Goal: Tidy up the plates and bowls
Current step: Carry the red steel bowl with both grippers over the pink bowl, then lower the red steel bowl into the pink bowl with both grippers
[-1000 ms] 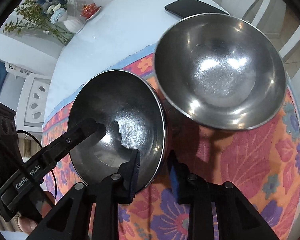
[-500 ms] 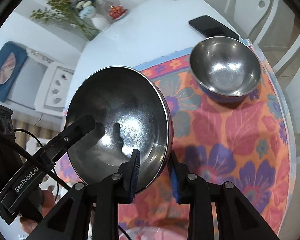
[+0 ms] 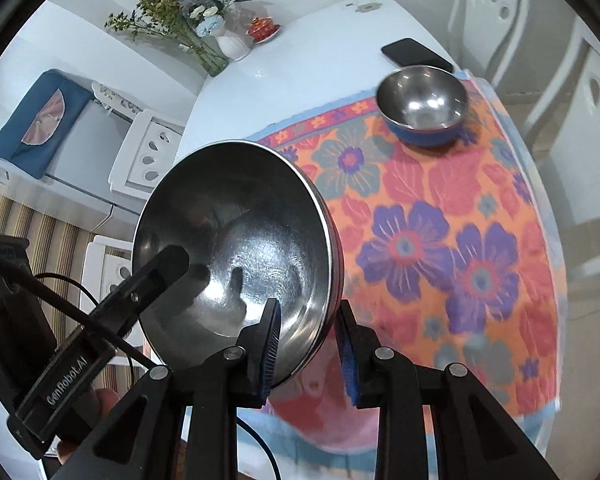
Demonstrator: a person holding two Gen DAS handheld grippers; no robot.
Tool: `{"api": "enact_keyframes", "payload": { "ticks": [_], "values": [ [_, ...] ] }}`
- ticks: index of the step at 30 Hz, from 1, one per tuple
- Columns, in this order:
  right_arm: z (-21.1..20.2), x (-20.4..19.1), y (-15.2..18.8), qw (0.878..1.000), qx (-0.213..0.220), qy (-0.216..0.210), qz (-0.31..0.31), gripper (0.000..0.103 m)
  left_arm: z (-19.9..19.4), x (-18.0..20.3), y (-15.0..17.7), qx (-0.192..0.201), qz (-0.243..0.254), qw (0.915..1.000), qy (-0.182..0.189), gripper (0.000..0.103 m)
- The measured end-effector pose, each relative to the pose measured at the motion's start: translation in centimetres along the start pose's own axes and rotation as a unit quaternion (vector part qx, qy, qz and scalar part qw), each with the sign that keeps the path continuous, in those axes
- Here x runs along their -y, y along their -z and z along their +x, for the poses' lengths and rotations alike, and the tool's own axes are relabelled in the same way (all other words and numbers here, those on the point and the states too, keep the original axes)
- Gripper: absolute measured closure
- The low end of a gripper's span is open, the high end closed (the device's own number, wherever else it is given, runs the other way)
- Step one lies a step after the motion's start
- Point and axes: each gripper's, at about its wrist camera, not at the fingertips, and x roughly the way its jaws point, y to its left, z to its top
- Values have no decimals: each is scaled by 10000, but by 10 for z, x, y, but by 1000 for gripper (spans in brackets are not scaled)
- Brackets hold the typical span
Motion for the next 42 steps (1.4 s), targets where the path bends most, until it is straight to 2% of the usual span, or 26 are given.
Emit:
{"api": "enact_keyframes", "payload": {
  "ticks": [5,12,17,19,25,31,42],
  "values": [
    [-11,5,37,9996,-73,271,36,76,-10,5,36,-115,15,9998,145,80],
    [0,11,84,9978,-336,560,148,76,-8,-6,90,-436,-186,9988,155,80],
    [12,13,103,9970,-181,748,-65,76,2,-12,115,-622,-182,9979,25,80],
    [19,13,108,9964,-244,810,-84,76,7,-12,121,-666,-145,9976,-83,80],
    [32,21,118,9956,-334,873,49,76,13,-10,122,-683,-14,9976,-143,80],
    [37,28,118,9945,-338,969,196,76,23,3,120,-677,442,9962,-333,80],
    [35,30,115,9943,-313,985,257,76,33,2,113,-772,557,9943,-471,79]
  ]
}}
